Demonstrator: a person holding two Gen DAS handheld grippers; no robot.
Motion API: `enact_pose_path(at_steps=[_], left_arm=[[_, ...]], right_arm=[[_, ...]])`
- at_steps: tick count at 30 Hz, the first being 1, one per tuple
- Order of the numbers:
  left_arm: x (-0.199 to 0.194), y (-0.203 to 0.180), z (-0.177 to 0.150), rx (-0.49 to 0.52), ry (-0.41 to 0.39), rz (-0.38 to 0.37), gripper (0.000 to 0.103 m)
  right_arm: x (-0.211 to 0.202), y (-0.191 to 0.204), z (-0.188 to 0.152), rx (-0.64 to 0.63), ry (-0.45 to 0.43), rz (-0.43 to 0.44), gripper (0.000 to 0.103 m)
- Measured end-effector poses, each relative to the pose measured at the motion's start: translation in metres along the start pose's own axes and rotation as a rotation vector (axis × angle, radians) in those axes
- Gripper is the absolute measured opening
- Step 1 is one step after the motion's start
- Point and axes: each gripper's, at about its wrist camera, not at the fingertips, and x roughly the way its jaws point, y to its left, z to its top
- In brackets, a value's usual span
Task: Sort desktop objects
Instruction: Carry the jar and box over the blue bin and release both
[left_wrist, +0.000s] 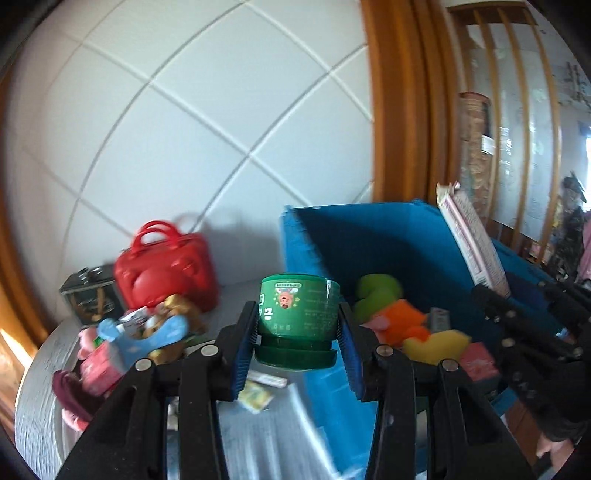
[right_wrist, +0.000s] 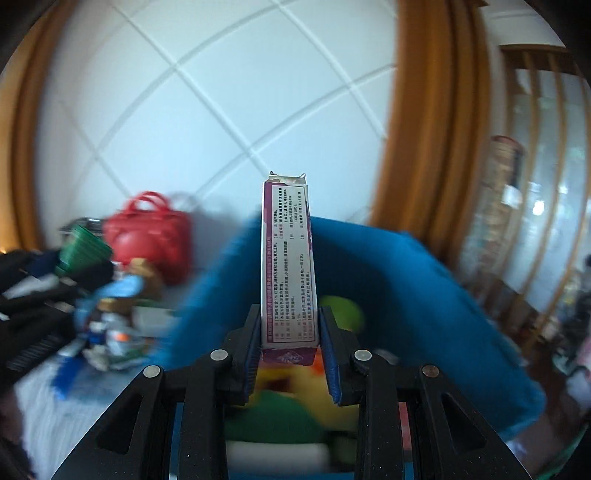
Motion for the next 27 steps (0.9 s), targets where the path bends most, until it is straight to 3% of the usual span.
enact_pose_path(at_steps=[10,20,21,22,24,25,26,27], left_arm=[[0.029,-0.1,0.007,0.095,0.075,-0.065,0.041],[0.048,-0.144,0.002,0.158,0.125,-0.042,0.042],[0.049,-0.144,0.002,0.157,0.127,-0.04,0.046],[0.049,-0.144,0.001,0.156,0.126,-0.039,0.051],[0.046,-0.143,0.001,0.152,0.109,-0.033,0.078],[0.042,-0.142,0.001,0.148,0.092,-0.029,0.082],[0.04,-0.14,0.001,0.147,0.078,-0.022,0.083],[0.037,-0.14,0.001,0.15,0.066,-0.015,0.084]], right_arm=[[0.036,-0.078,-0.039,0.011,0.097,-0.122,0.029],[0.059,-0.119,-0.054,0.022,0.145,-0.119,0.029],[0.06,-0.122,-0.057,0.023,0.145,-0.118,0.029],[0.061,-0.124,-0.057,-0.009,0.122,-0.046,0.029],[0.061,-0.127,-0.057,-0.009,0.118,-0.061,0.039],[0.06,-0.128,-0.057,-0.004,0.11,-0.067,0.061],[0.059,-0.129,-0.056,-0.001,0.104,-0.065,0.09],[0.057,-0.13,-0.055,0.0,0.087,-0.066,0.098]])
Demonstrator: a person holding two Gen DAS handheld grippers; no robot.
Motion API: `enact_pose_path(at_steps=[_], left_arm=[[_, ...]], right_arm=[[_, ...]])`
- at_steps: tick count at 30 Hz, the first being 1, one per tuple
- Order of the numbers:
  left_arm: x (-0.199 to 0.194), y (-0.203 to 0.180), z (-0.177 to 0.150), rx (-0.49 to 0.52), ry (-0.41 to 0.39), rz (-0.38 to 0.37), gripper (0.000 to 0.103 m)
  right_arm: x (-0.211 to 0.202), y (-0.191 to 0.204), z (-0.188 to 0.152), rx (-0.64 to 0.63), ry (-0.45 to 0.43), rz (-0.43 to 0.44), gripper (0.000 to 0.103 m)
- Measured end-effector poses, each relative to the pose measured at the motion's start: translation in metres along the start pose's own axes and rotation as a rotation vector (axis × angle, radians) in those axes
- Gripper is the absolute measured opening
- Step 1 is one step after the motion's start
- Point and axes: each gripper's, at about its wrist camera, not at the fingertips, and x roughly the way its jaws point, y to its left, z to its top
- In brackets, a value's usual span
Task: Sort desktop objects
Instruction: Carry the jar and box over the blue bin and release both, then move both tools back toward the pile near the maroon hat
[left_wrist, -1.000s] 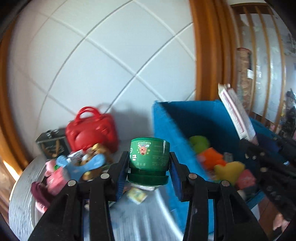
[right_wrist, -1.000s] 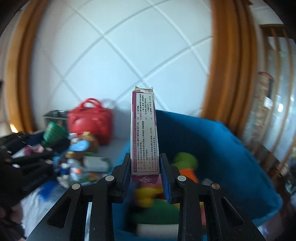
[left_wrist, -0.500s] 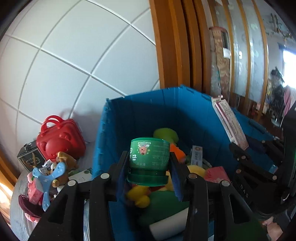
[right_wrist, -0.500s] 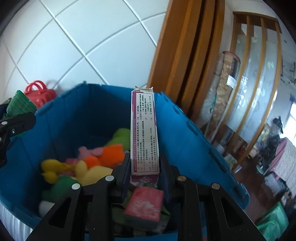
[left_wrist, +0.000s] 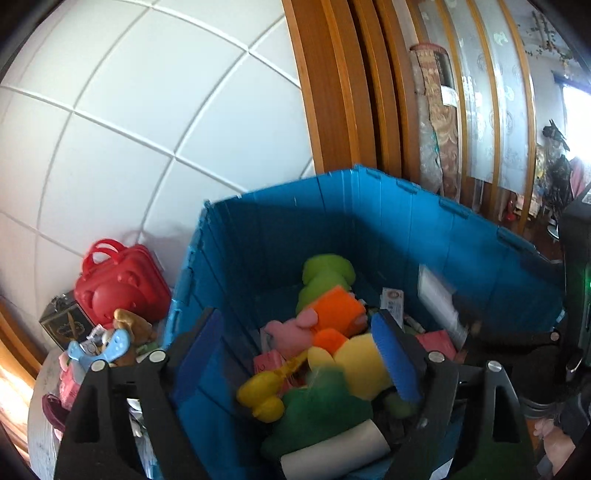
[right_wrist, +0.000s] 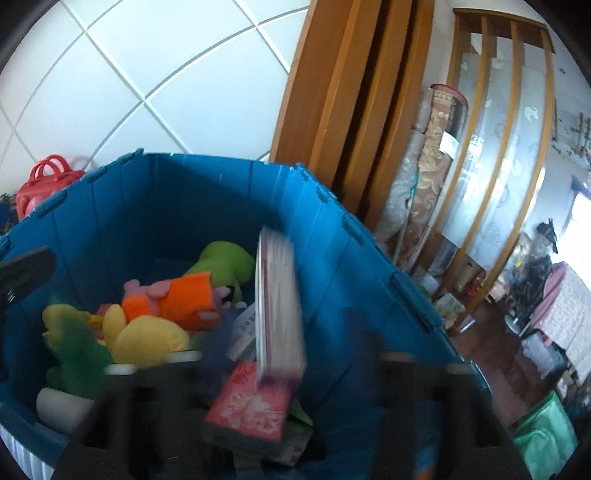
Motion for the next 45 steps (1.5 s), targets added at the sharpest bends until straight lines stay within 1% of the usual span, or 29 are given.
enact_pose_path(at_steps=[1,2,5,7,10,12,13,15,18,22,25,26,28,30,32,33,34,36,37,38,39,42,45], left_arm=[[-0.002,0.0,0.0,0.006,-0.008,0.009,0.085],[-0.004,0.001,0.0,0.01,-0.015,0.016,0.087],[-0.01,0.006,-0.004,0.018,-0.024,0.005,0.087],[-0.013,0.014,-0.007,0.005,-0.017,-0.015,0.087],[-0.022,0.029,-0.011,-0.013,-0.024,-0.022,0.087],[-0.029,0.042,-0.015,-0.037,-0.024,-0.035,0.087],[-0.033,0.049,-0.017,-0.054,-0.033,-0.029,0.087],[-0.044,0.067,-0.023,-0.083,-0.064,0.019,0.087],[-0.051,0.092,-0.034,-0.1,-0.058,0.084,0.087],[-0.054,0.144,-0.058,-0.151,-0.004,0.136,0.087],[-0.06,0.193,-0.081,-0.201,0.026,0.197,0.087],[-0.063,0.214,-0.091,-0.227,0.039,0.223,0.087],[-0.067,0.249,-0.108,-0.268,0.066,0.251,0.087],[-0.069,0.289,-0.13,-0.306,0.112,0.28,0.087],[-0.072,0.325,-0.152,-0.338,0.147,0.303,0.087],[-0.072,0.343,-0.163,-0.353,0.163,0.317,0.087],[-0.072,0.358,-0.172,-0.365,0.178,0.329,0.087],[-0.067,0.396,-0.197,-0.397,0.228,0.355,0.087],[-0.067,0.409,-0.208,-0.412,0.243,0.36,0.087],[-0.066,0.425,-0.219,-0.429,0.26,0.364,0.087],[-0.065,0.439,-0.23,-0.444,0.273,0.364,0.087],[-0.057,0.48,-0.262,-0.484,0.329,0.364,0.087],[-0.047,0.516,-0.289,-0.519,0.39,0.4,0.087]], right_arm=[[-0.002,0.0,0.001,-0.001,-0.011,-0.001,0.101],[-0.003,0.001,0.002,-0.002,-0.016,0.003,0.102],[-0.01,0.001,0.006,0.011,-0.038,0.027,0.103],[-0.018,0.003,0.009,0.014,-0.061,0.041,0.103],[-0.029,0.008,0.013,0.014,-0.086,0.063,0.103],[-0.037,0.014,0.017,0.013,-0.102,0.084,0.103],[-0.043,0.019,0.019,0.013,-0.116,0.107,0.103],[-0.051,0.027,0.024,0.012,-0.134,0.145,0.103],[-0.066,0.048,0.033,0.009,-0.169,0.223,0.103],[-0.087,0.09,0.048,-0.013,-0.2,0.347,0.103],[-0.102,0.13,0.057,-0.042,-0.203,0.43,0.103],[-0.107,0.142,0.058,-0.05,-0.202,0.452,0.103],[-0.117,0.176,0.063,-0.069,-0.192,0.5,0.103],[-0.124,0.203,0.065,-0.086,-0.182,0.536,0.103],[-0.134,0.24,0.066,-0.111,-0.171,0.587,0.103],[-0.136,0.252,0.066,-0.121,-0.167,0.6,0.103],[-0.139,0.271,0.066,-0.141,-0.154,0.614,0.103],[-0.138,0.302,0.064,-0.172,-0.12,0.629,0.103],[-0.133,0.323,0.06,-0.192,-0.088,0.634,0.103],[-0.129,0.332,0.057,-0.201,-0.067,0.632,0.103],[-0.12,0.351,0.052,-0.22,-0.017,0.621,0.103],[-0.099,0.376,0.04,-0.251,0.073,0.591,0.103],[-0.08,0.397,0.026,-0.274,0.157,0.541,0.103]])
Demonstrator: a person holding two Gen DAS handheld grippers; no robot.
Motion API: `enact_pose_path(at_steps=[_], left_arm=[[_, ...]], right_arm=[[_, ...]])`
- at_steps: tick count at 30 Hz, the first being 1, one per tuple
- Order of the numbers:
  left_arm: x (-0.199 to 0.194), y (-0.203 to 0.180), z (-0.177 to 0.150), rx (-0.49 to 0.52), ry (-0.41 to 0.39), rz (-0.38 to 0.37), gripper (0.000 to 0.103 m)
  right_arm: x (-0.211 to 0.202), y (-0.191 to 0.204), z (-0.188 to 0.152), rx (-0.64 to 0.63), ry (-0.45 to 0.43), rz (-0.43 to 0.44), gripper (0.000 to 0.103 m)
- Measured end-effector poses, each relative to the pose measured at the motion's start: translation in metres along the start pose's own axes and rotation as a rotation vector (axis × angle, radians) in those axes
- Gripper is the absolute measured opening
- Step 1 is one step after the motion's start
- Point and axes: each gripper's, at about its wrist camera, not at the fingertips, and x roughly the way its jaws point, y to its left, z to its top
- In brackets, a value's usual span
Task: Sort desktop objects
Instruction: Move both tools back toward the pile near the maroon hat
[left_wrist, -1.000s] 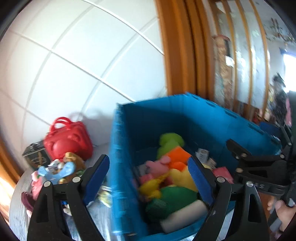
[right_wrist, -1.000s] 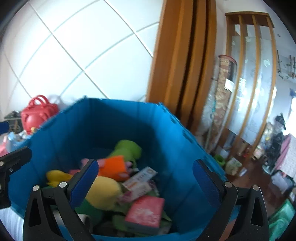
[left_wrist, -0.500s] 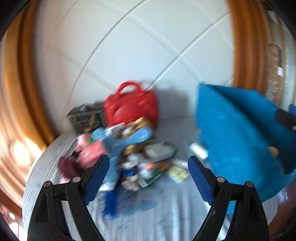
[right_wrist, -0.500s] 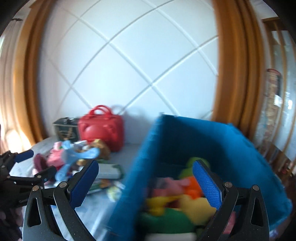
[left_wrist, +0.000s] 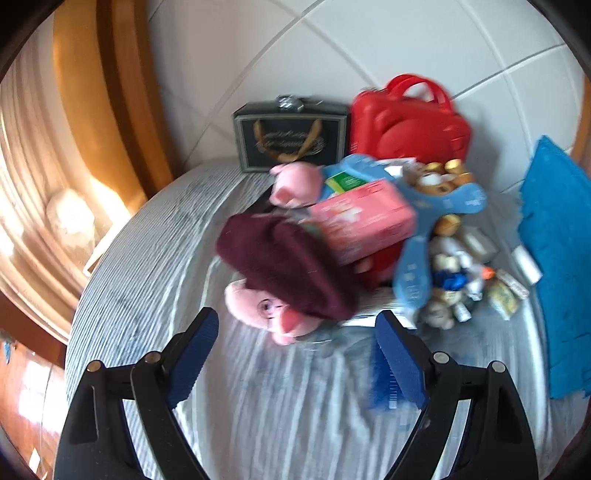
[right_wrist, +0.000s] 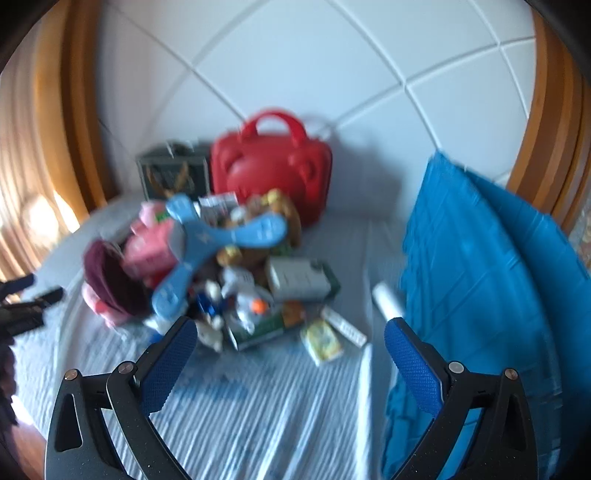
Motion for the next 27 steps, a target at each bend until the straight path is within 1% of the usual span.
enact_pose_path(at_steps=[2,5,7,10,12,14,19,21,24,26,27], left_arm=[[0.017,0.016,0.004,-0.035,0.032,0.007,0.087],[0.037,0.024,0.011,-0.077,0.063,-0.019,0.087],[0.045,0.018,0.016,-0.077,0.075,-0.03,0.087],[0.062,0.001,0.027,-0.044,0.085,-0.044,0.087],[0.077,-0.011,0.032,-0.024,0.097,-0.034,0.087],[0.095,-0.017,0.037,-0.027,0.118,-0.019,0.087],[0.141,-0.026,0.034,-0.01,0.175,0.007,0.087],[0.151,-0.029,0.034,0.005,0.168,0.019,0.087],[0.158,-0.036,0.036,0.061,0.128,0.061,0.087],[0.163,-0.035,0.037,0.066,0.114,0.077,0.087],[0.164,-0.033,0.038,0.054,0.11,0.076,0.085]], right_arm=[[0.012,0.002,-0.002,0.001,0.031,-0.006,0.103],[0.034,0.007,-0.002,-0.001,0.08,-0.018,0.103],[0.049,0.01,0.0,-0.004,0.105,-0.017,0.103],[0.073,0.013,0.001,-0.002,0.145,0.0,0.103],[0.088,0.016,0.003,-0.005,0.171,0.017,0.103],[0.103,0.02,0.004,-0.009,0.192,0.039,0.103],[0.151,0.039,0.003,-0.015,0.254,0.118,0.103],[0.17,0.049,0.0,-0.006,0.282,0.157,0.103],[0.197,0.066,-0.006,0.012,0.314,0.225,0.103],[0.209,0.076,-0.007,0.011,0.323,0.23,0.103],[0.213,0.079,-0.007,0.005,0.329,0.231,0.101]])
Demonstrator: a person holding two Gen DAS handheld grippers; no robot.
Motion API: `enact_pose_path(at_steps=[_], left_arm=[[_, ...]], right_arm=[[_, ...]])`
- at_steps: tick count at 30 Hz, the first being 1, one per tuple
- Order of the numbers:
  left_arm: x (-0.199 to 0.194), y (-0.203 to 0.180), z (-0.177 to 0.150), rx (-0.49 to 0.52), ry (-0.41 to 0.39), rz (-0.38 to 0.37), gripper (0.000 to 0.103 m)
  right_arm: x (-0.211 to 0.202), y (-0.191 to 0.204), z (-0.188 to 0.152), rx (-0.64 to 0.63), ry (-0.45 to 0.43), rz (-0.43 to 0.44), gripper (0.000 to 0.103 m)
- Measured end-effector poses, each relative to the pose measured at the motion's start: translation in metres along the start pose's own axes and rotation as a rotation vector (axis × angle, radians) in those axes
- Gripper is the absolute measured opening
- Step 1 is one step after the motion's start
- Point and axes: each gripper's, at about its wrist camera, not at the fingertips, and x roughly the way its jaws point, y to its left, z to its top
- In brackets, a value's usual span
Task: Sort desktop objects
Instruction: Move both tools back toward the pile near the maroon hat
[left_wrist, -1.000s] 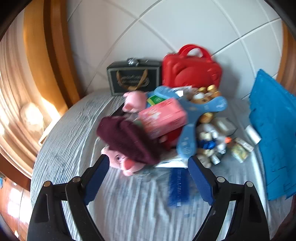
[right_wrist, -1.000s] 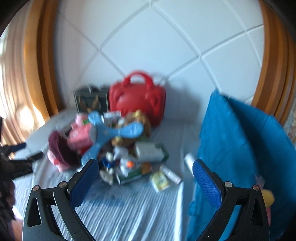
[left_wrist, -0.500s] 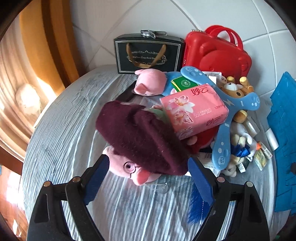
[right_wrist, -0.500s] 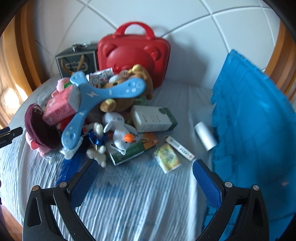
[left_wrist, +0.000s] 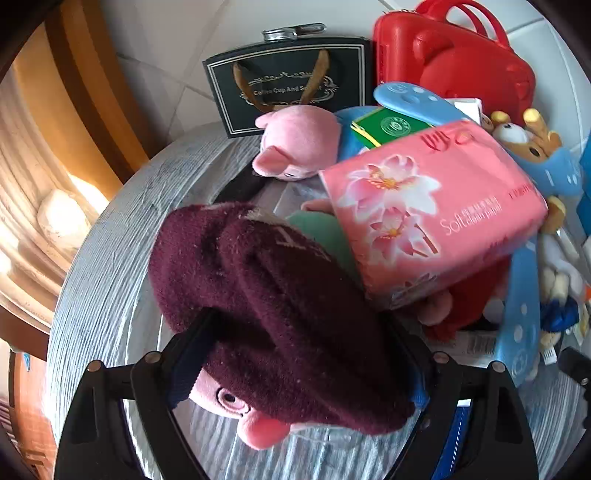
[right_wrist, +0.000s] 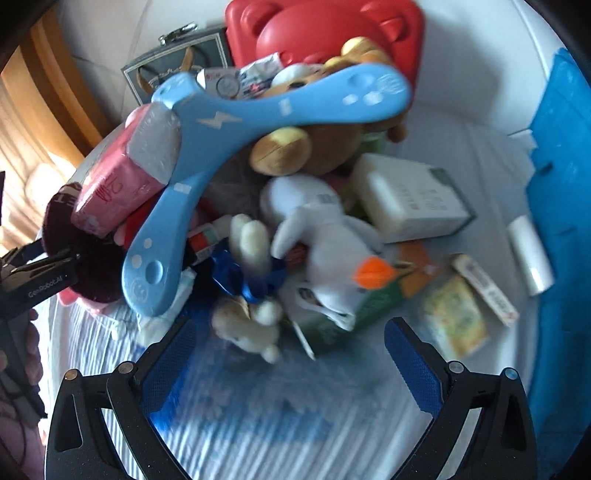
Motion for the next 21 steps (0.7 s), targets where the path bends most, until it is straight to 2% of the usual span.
enact_pose_path(at_steps=[2,4,6,7,8,9,10,12,16,21], left_arm=[[0.003,0.007,0.002,-0.033,0.001,-0.008,0.079],[0.004,0.014,0.004,-0.059,-0.002,-0.016,0.071],[0.0,0.019,0.005,-0.072,-0.003,-0.025,0.057],[-0.002,0.021,0.005,-0.075,-0.006,-0.028,0.053],[-0.007,0.024,0.005,-0.077,-0.011,-0.03,0.043],[-0.013,0.026,0.005,-0.08,-0.018,-0.032,0.032],[-0.019,0.028,0.004,-0.087,-0.025,-0.034,0.026],[-0.034,0.033,-0.001,-0.096,-0.039,-0.037,0.018],[-0.07,0.036,-0.018,-0.067,-0.09,-0.031,0.016],[-0.117,0.042,-0.041,-0.108,-0.136,-0.061,0.016]], right_arm=[[0.01,0.006,0.004,-0.016,0.007,-0.002,0.083],[0.017,0.012,0.008,-0.04,-0.001,-0.041,0.083],[0.024,0.015,0.009,-0.053,0.004,-0.062,0.08],[0.024,0.019,0.009,-0.07,-0.002,-0.086,0.062],[0.022,0.021,0.007,-0.078,-0.008,-0.087,0.036],[0.019,0.022,0.005,-0.07,-0.009,-0.021,0.024],[0.016,0.024,0.003,-0.07,-0.014,-0.011,0.019],[0.011,0.027,-0.001,-0.078,-0.025,0.008,0.016],[-0.016,0.029,-0.013,-0.059,-0.061,0.064,0.004],[-0.06,0.027,-0.029,-0.043,-0.143,0.066,0.004]])
